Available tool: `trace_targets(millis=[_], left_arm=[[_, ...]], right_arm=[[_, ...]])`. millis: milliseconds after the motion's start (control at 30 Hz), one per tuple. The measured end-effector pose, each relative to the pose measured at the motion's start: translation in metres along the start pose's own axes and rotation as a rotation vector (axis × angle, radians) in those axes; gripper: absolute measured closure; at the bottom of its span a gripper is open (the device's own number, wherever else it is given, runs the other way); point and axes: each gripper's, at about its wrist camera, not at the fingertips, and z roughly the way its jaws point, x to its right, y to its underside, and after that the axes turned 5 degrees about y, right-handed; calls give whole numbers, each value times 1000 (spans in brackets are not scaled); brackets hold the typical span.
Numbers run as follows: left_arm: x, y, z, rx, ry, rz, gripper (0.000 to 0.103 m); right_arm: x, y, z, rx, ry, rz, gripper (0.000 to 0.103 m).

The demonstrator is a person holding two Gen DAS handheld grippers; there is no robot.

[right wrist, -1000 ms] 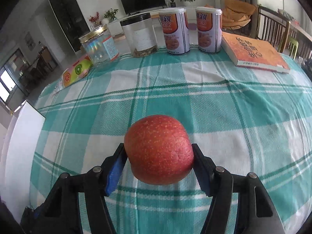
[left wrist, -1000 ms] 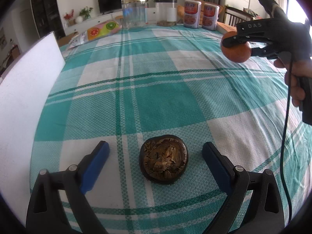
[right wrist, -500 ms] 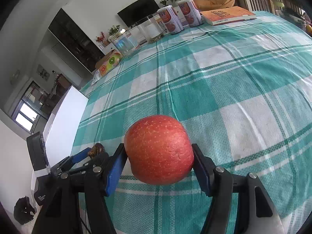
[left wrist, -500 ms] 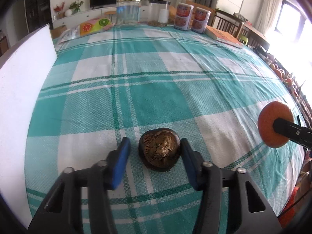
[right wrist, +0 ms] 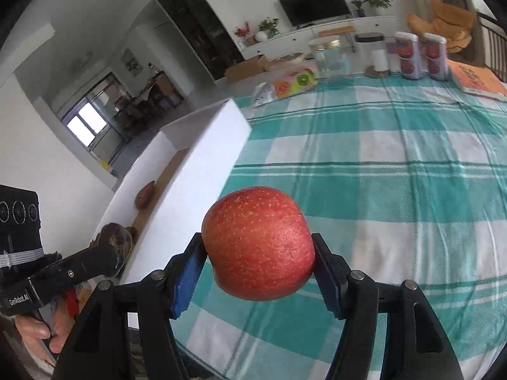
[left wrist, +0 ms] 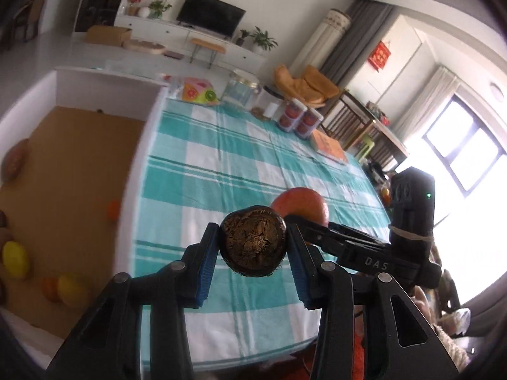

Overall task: Organize fruits
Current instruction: 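Carry both fruits over the white box and open both tools to drop them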

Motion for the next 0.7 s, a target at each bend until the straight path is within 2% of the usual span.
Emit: trace_targets(millis=[100, 200, 233, 400, 467, 567, 633, 700], left_arm=[[-54, -27, -19, 46, -179, -76, 59], [-116, -42, -9, 17, -346, -152, 59], [-135, -44, -3, -1, -378, -179, 59], [-197, -42, 24, -110, -466, -271, 59], [-206, -41, 27, -121, -497, -269, 57], [-210, -39, 25, -114, -519, -270, 43], [-209, -39, 19, -95, -539, -264, 31], [-203, -38, 5, -74, -570, -213, 28]], right_arm=[[-71, -28, 33, -53, -100, -117, 38], [-133, -42, 75, -126, -104, -268, 38], [-148, -42, 89, -155, -89, -310, 38], [-189, -29, 146, -270, 8, -462, 39], [-195, -27, 157, -281, 28, -506, 46], [-205, -32, 163, -291, 34, -531, 46], [-204, -39, 160, -261, 56, -520, 45], [-195, -48, 151, -246, 52, -471, 40]])
